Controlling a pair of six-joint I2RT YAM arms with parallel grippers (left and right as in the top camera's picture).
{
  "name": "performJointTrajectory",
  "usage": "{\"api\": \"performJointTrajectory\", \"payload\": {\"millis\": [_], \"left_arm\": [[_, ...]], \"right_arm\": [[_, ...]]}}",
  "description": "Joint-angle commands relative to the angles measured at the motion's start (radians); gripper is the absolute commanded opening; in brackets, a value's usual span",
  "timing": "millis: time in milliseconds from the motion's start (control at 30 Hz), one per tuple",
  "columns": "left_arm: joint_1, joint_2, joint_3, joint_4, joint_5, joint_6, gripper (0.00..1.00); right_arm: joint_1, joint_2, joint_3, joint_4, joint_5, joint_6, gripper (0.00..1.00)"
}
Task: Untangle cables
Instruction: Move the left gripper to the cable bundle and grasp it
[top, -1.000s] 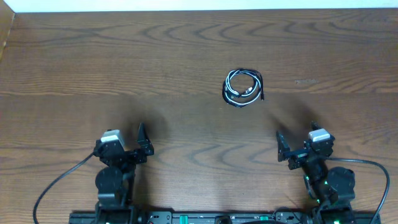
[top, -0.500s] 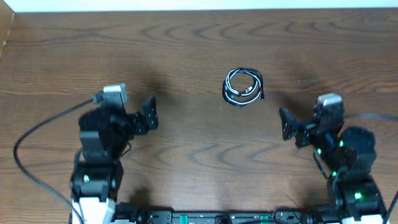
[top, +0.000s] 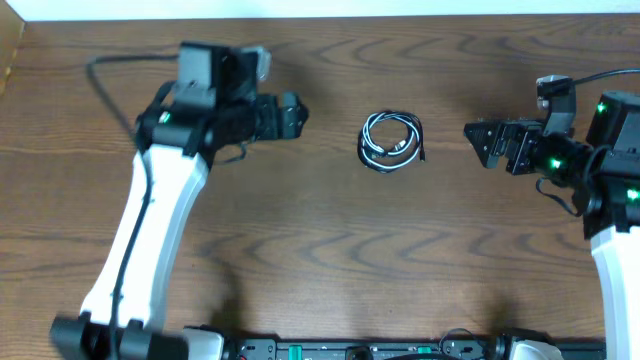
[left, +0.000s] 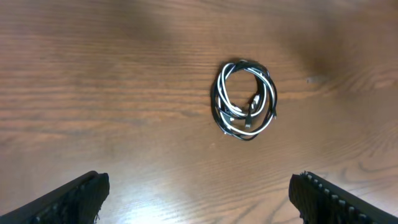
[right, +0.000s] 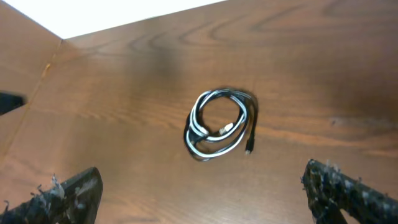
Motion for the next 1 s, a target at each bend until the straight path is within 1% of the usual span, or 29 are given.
{"api": "performJointTrajectory", "payload": {"millis": [0, 100, 200, 267, 300, 367, 467, 533, 600, 667, 700, 800, 900, 967], "left_arm": [[-0.064, 0.161, 0.125, -0.005, 0.018, 0.038, 0.98], [-0.102, 0.225, 0.125, 0.09, 0.011, 0.04, 0.98], [-0.138, 0.314, 0.12, 0.213, 0.079, 0.038, 0.99], [-0.172, 0.386, 0.12, 0.286, 0.076, 0.013, 0.88], [-0.188, 0.415, 0.12, 0.312, 0.053, -0.023, 0.84], [-0.221, 0.468, 0.12, 0.345, -0.019, -0.09, 0.79], [-0.29, 0.541, 0.121, 0.377, -0.153, -0.174, 0.74], [-0.339, 0.576, 0.121, 0.393, -0.278, -0.212, 0.73], [-0.367, 0.592, 0.121, 0.402, -0.369, -0.226, 0.72], [-0.401, 0.616, 0.12, 0.422, -0.466, -0.229, 0.69], [-0.414, 0.628, 0.12, 0.436, -0.492, -0.229, 0.68], [-0.436, 0.663, 0.12, 0.472, -0.528, -0.229, 0.62], [-0.456, 0.706, 0.12, 0.496, -0.585, -0.23, 0.51], [-0.463, 0.715, 0.12, 0.495, -0.641, -0.243, 0.51]], "right_arm": [[-0.015, 0.05, 0.029, -0.008, -0.076, 0.006, 0.99], [-0.014, 0.063, 0.029, -0.011, -0.083, 0.008, 0.99], [-0.009, 0.063, 0.029, -0.007, -0.088, 0.015, 0.99], [-0.006, 0.063, 0.029, -0.012, -0.086, 0.014, 0.98], [-0.006, 0.063, 0.029, -0.013, -0.083, 0.014, 0.98], [-0.006, 0.063, 0.028, -0.013, -0.083, 0.014, 0.98], [-0.006, 0.063, 0.028, -0.017, -0.083, 0.014, 0.91], [-0.006, 0.063, 0.028, -0.024, -0.083, 0.014, 0.88], [-0.006, 0.063, 0.028, -0.027, -0.083, 0.014, 0.87], [-0.005, 0.063, 0.028, -0.035, -0.083, 0.015, 0.83], [-0.003, 0.063, 0.028, -0.039, -0.082, 0.015, 0.83], [-0.001, 0.063, 0.028, -0.05, -0.078, 0.014, 0.81], [-0.001, 0.063, 0.028, -0.056, -0.078, 0.014, 0.81], [-0.001, 0.063, 0.027, -0.058, -0.077, 0.014, 0.81]]}}
